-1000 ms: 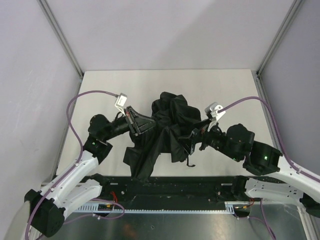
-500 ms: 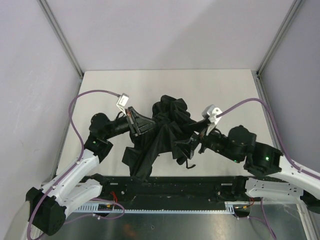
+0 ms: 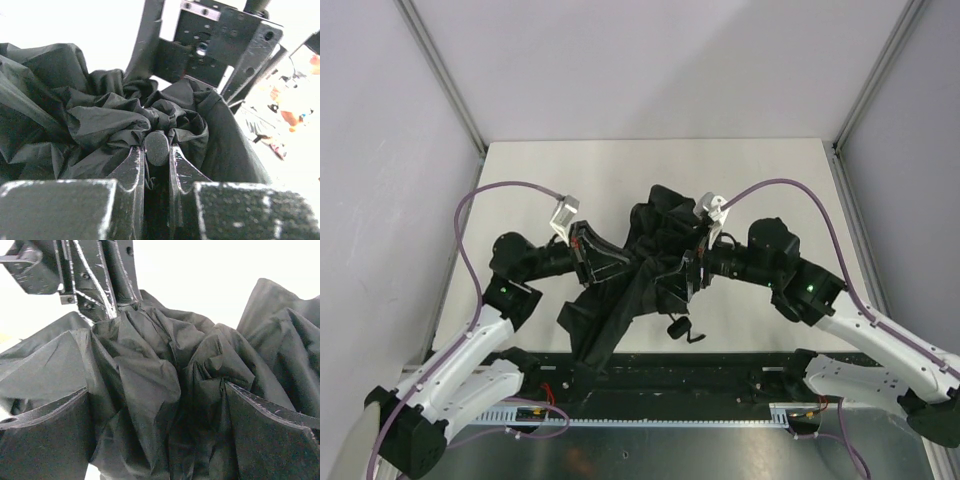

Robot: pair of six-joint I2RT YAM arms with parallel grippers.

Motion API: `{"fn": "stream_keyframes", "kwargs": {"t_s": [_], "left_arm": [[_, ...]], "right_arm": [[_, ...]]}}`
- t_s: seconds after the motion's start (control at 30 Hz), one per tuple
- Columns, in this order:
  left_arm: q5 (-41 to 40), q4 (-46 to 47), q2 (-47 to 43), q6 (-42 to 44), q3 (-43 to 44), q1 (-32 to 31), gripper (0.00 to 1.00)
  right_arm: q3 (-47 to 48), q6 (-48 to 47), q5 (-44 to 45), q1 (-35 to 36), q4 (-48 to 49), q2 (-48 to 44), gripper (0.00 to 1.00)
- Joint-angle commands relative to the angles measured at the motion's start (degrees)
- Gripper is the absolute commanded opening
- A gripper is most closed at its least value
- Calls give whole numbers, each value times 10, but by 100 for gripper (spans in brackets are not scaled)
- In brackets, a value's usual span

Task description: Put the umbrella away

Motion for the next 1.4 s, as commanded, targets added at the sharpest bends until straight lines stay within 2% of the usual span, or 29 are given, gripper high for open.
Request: {"fn": "stream_keyframes", "kwargs": {"t_s": [0.0,0.27,0.47,0.7,0.8,0.87,0.93,1.03,1.13,1.23,1.3,1.37], "left_arm": [[55,62,-31,39,39,-32,0],[52,81,-45,61,55,-92,0],[21,97,-56,89,62,-145,0],[17,115,-47,110,75,-191,0],[20,118,-43,118,77,-197,0],[25,120,-39,121,80,-198,0],[30,122,-35,123,83,-199,0],[34,124,-31,128,85,-201,0],[33,126,-27,131,85,-201,0],[30,126,-26,136,85,-202,0],[23,127,-27,142,85,-202,0],[5,127,-27,143,87,-202,0]], "right_arm": [[-7,6,-175,-15,98,25,99],[-19,4,-199,-9,169,83,99],[-30,13,-233,-3,230,117,99],[-47,38,-320,6,311,157,99],[-51,43,-360,13,333,169,95],[-53,54,-386,18,348,176,88],[-54,67,-412,20,362,182,77],[-60,84,-429,22,377,185,51],[-66,98,-438,26,389,186,33],[-70,103,-444,30,387,181,8],[-77,107,-444,30,390,173,2],[-84,106,-435,29,389,159,1]]}}
